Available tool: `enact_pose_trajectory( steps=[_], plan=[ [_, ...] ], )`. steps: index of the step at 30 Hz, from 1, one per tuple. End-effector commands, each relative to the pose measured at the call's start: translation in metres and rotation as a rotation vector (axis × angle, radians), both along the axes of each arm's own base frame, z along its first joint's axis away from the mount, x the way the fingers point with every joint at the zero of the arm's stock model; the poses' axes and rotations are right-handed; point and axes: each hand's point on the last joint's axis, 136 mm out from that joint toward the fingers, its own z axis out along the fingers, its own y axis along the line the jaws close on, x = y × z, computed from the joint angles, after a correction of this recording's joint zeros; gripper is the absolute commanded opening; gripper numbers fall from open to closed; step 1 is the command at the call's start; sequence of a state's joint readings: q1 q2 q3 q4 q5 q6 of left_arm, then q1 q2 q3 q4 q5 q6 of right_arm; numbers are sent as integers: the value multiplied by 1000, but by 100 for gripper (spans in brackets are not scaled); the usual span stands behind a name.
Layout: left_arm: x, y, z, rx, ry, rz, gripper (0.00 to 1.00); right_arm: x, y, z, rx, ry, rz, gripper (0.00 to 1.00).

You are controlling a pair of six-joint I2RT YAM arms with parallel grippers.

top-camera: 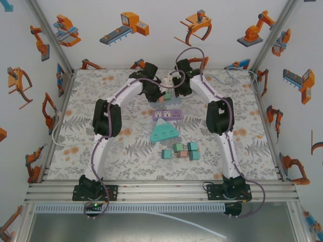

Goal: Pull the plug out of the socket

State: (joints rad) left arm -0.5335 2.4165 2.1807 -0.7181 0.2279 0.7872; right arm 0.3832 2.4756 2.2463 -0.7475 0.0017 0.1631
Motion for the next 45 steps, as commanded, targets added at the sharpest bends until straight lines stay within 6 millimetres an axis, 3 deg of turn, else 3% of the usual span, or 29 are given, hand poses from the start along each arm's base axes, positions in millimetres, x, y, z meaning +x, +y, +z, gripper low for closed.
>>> enact_pose_trajectory(
  steps=[1,4,8,12,16,20,22,28,31,35,39,45],
  plan=[
    [10,-4,60,-184,-25,32,0,-66,-45,-109,-252,334,31,45],
    [4,-12,84,-315,79,44,0,-66,-45,-109,-252,333,30,45],
    [9,-6,93,-338,118,85,0,-66,-46,-109,-253,333,30,44],
    [16,7,81,-216,53,108,0,-66,-45,-109,-250,331,34,43],
    [22,23,52,-7,-32,108,0,-66,-45,-109,-247,334,37,43],
    [14,20,47,-13,-2,90,0,-67,-42,-109,-225,331,41,43],
    [10,19,47,-40,22,86,0,-67,-36,-98,-162,327,26,44],
    [-13,5,40,-175,117,70,0,-51,-19,5,114,103,-35,48],
    [-23,-6,46,-278,118,63,0,-51,-17,31,218,95,-74,53],
    [-40,-22,47,-287,76,-7,0,-52,-18,46,309,78,-127,59],
    [-58,-45,44,-286,83,-90,0,-46,-34,50,303,50,-194,63],
    [-78,-72,46,-289,67,-183,0,-39,-56,31,233,45,-254,63]
  ],
)
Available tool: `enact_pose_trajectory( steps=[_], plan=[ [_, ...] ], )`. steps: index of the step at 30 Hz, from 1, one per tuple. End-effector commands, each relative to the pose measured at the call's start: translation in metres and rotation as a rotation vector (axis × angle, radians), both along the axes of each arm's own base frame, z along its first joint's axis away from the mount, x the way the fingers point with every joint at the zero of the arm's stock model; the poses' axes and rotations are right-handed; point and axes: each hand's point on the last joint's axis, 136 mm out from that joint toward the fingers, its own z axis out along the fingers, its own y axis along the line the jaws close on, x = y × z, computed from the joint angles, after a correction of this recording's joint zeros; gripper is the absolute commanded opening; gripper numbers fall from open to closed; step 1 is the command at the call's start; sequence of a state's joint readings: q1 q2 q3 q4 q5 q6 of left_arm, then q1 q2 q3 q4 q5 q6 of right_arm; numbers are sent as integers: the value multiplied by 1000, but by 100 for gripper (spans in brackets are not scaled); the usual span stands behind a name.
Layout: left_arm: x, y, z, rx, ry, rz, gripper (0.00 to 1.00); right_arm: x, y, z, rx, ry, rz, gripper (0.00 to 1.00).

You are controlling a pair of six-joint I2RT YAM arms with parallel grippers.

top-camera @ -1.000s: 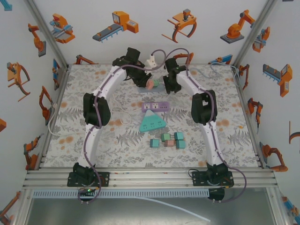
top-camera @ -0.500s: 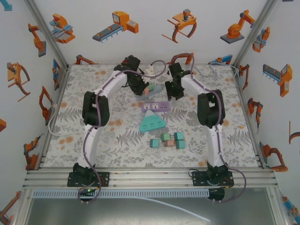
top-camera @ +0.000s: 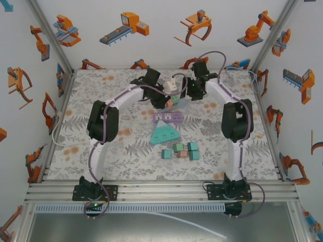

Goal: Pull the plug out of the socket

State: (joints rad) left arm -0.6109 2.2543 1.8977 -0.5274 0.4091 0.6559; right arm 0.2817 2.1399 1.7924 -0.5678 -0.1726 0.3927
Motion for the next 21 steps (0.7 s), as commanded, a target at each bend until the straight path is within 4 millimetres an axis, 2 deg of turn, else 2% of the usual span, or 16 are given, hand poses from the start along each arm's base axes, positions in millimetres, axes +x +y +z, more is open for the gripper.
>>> enact_pose_trajectory(
  steps=[1,11,21],
  plan=[
    [-14,-26,30,-99,-36,-106,0,1,-12,-14,-39,21,-42,62],
    [-5,-28,35,-92,-70,-84,0,-13,-37,-54,-177,100,-72,57],
    [5,-38,47,-110,-121,-50,0,-36,-45,-92,-238,179,-63,54]
  ],
)
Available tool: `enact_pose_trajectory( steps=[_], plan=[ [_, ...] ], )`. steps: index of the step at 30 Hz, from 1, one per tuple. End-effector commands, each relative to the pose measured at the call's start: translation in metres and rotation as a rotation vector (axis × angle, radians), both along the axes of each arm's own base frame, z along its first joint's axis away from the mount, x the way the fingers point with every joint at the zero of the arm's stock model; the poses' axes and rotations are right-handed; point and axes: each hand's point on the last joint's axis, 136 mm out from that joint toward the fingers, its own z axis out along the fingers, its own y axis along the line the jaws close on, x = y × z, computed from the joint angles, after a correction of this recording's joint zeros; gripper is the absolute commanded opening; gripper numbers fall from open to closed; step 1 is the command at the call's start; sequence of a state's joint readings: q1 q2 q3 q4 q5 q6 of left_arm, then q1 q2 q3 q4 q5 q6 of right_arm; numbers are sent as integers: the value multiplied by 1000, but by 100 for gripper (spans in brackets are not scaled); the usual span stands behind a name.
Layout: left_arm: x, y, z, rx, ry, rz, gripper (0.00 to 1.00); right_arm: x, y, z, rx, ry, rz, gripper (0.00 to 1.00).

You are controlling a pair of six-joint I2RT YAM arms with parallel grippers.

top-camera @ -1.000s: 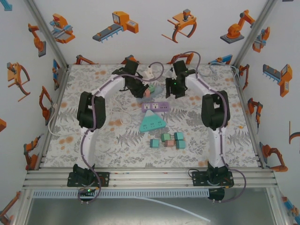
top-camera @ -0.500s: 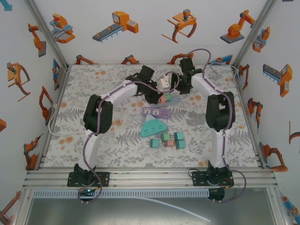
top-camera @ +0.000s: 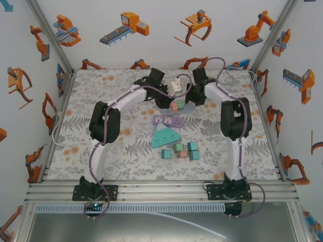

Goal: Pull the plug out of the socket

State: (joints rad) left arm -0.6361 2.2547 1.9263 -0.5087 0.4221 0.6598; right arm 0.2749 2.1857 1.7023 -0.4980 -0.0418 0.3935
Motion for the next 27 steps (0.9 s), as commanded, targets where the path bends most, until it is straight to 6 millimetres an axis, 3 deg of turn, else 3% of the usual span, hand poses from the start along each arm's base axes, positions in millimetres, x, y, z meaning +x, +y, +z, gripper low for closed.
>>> enact_pose_trajectory(
  steps=[1,4,7,11,17,22,27],
  plan=[
    [8,-20,36,-81,-85,-9,0,-37,-18,-44,-109,155,6,54],
    [3,-19,59,-122,-73,15,0,-38,-15,-41,-94,149,16,54],
    [-1,-12,94,-187,-81,78,0,-33,-8,-23,-52,117,25,56],
    [-12,5,149,-333,-63,190,0,-21,-2,27,1,12,13,59],
    [-49,37,220,-630,75,347,0,-18,-1,112,84,-160,-20,62],
    [-84,71,239,-817,250,501,0,-48,-9,166,165,-283,-72,66],
    [-126,99,212,-896,469,679,0,-96,-13,195,257,-359,-62,68]
  ],
)
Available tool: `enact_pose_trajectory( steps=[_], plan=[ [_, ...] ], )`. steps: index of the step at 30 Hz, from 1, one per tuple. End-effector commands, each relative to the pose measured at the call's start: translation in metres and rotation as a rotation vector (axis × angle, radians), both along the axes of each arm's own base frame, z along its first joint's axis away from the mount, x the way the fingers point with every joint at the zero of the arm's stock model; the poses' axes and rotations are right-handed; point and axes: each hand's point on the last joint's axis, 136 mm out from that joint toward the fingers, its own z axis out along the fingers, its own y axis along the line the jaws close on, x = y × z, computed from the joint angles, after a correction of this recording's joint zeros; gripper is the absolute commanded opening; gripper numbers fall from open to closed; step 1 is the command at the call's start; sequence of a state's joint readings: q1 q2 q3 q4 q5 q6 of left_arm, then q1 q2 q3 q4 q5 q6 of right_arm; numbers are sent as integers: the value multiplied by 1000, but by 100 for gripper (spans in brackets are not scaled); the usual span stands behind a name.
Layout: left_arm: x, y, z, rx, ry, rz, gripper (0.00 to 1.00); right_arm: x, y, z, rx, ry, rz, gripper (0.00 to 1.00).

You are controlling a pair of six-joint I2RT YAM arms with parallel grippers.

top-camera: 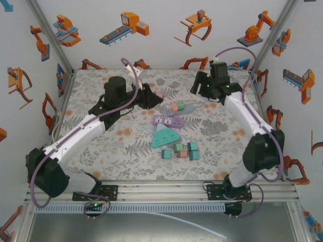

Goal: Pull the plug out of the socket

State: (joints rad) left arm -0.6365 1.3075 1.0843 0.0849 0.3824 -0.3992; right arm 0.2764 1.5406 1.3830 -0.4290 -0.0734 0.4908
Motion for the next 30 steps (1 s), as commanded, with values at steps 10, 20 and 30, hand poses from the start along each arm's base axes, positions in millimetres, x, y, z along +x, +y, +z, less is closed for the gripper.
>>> enact_pose_trajectory(
  steps=[10,20,30],
  plan=[
    [-105,15,-79,-178,457,166,0,-98,-31,-45,140,3,-133,68],
    [-160,-28,-165,-155,604,146,0,-122,-42,-69,123,44,-164,68],
    [-160,-18,-226,-35,642,295,0,-129,-48,-62,97,38,-174,68]
  ],
)
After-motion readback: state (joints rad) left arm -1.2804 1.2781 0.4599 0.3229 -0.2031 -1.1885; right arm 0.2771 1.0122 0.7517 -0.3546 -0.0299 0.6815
